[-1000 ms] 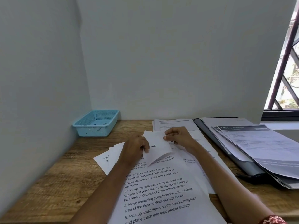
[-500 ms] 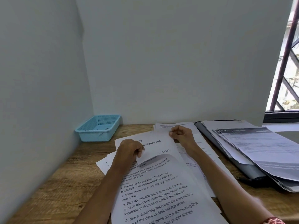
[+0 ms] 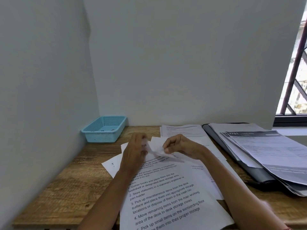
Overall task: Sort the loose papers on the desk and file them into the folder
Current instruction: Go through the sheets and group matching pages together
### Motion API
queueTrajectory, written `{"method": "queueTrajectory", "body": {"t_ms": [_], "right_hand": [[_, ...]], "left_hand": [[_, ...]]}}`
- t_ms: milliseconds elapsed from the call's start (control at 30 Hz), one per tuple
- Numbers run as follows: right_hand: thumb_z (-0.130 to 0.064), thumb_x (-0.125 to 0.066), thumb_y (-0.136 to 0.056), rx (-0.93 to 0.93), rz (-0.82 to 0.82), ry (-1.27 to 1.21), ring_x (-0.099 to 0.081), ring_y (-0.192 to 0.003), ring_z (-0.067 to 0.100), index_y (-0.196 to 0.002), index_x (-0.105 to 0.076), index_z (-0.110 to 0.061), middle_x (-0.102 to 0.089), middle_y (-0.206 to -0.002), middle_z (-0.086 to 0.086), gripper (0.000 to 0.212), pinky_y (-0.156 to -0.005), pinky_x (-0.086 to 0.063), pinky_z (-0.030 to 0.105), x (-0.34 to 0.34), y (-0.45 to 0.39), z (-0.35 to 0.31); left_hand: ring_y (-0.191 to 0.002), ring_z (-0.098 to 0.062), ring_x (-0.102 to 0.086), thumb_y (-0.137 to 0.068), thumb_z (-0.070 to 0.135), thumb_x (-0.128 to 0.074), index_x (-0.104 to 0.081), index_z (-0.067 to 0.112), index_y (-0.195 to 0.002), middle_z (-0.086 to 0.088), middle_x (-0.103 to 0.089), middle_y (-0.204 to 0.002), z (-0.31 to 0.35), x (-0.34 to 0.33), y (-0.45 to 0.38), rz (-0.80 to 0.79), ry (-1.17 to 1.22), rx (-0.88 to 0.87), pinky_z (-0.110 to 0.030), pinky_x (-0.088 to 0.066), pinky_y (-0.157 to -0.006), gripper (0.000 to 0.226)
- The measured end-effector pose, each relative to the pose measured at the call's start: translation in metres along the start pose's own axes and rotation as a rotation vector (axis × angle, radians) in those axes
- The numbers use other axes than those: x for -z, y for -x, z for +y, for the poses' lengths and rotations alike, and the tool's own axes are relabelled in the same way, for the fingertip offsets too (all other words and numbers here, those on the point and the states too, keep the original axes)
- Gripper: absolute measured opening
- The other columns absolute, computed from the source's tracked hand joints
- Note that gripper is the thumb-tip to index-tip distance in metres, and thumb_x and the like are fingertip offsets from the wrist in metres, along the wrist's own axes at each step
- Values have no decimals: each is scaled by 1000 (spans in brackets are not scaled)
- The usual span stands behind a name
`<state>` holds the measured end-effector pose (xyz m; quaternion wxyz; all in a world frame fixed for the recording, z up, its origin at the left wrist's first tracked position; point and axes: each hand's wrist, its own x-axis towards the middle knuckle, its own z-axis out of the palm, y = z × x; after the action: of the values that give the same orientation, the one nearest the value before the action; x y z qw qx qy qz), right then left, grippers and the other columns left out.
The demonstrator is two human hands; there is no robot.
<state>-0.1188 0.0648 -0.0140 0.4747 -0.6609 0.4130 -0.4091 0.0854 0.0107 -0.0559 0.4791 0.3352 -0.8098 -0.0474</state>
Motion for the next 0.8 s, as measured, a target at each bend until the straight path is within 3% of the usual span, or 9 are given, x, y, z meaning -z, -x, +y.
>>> {"method": "queueTrajectory", "body": {"t_ms": [100, 200, 300, 367, 400, 533, 667, 800], "right_hand": [[2, -67, -72, -69, -138, 55, -57, -63, 9, -73, -77, -16, -67, -67, 0, 21, -60, -43, 16, -5, 1, 0], [-4, -66, -83, -102, -113, 23, -66, -75, 13, -83, -74, -8, -73, -79, 5, 9, -74, -51, 19, -2, 3, -3], [-18, -68, -85, -84, 279, 145, -64, -79, 14, -89, -71, -7, -73, -87, 5, 12, -75, -49, 23, 9, -1, 5], [-17, -72, -83, -117, 581, 445, -60, -84, 12, -92, -70, -11, -69, -90, 1, 11, -79, -47, 26, 24, -4, 19], [-18, -73, -81, -158, 641, 605, -58, -86, 11, -98, -68, -13, -66, -94, 0, 18, -80, -46, 26, 30, -5, 26], [-26, -74, -80, -257, 606, 683, -55, -91, 14, -115, -60, -15, -63, -103, 3, 39, -75, -36, 23, 33, -7, 38], [-25, -78, -75, -198, 527, 650, -54, -84, 10, -116, -58, -17, -61, -99, -2, 47, -76, -39, 24, 21, -8, 40], [-16, -80, -73, -177, 511, 521, -57, -82, 11, -117, -58, -16, -64, -93, 1, 49, -87, -48, 32, 19, -8, 41]], "left_hand": [[-96, -12, -50, -66, -6, -72, -65, 17, -88, -1, -53, -111, -5, 0, 0, -10, -68, -75, -23, -46, -65, 33], [-98, -8, -44, -53, -7, -78, -64, 19, -61, 2, -63, -98, -11, -2, 0, -26, -102, -117, -35, -44, -72, 30], [-98, -8, -49, -53, -11, -77, -63, 19, -57, 6, -67, -92, -14, -4, 1, -61, -103, -82, -30, -31, -78, 33], [-90, -10, -57, -56, -16, -72, -61, 20, -58, 9, -67, -85, -17, -5, 4, -82, -99, -99, -20, -31, -79, 38], [-86, -8, -57, -58, -17, -70, -60, 21, -59, 10, -66, -82, -18, -6, 5, -85, -88, -114, -15, -30, -81, 39], [-76, 0, -54, -64, -11, -69, -58, 21, -60, 11, -66, -76, -21, -5, 4, -80, -41, -144, -15, -34, -76, 33], [-75, -3, -58, -65, -11, -69, -58, 22, -61, 13, -65, -75, -22, -7, 4, -95, -29, -155, -18, -39, -75, 35], [-75, -4, -58, -66, -12, -68, -58, 22, -60, 11, -66, -74, -21, -8, 3, -94, -32, -150, -18, -38, -75, 36]]}}
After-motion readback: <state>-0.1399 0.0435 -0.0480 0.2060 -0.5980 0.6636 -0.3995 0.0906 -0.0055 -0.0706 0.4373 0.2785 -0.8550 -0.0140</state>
